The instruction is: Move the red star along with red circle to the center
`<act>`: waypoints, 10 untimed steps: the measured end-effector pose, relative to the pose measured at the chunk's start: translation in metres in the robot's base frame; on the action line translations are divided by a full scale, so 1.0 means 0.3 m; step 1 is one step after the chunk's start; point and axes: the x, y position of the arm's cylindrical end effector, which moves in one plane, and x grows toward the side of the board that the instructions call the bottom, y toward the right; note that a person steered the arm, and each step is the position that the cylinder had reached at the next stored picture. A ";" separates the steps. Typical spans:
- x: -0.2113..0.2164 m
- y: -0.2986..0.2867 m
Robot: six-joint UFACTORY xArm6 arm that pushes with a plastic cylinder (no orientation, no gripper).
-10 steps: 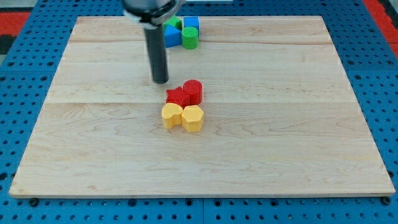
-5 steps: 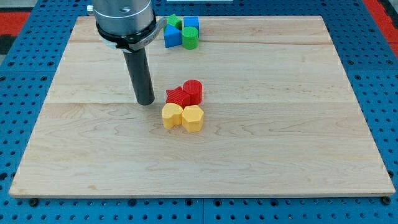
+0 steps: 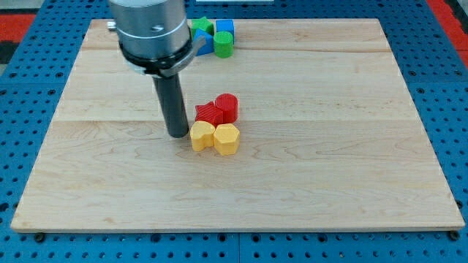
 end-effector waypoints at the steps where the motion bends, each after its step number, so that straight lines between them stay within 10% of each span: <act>1: -0.007 0.099; 10: -0.174 0.136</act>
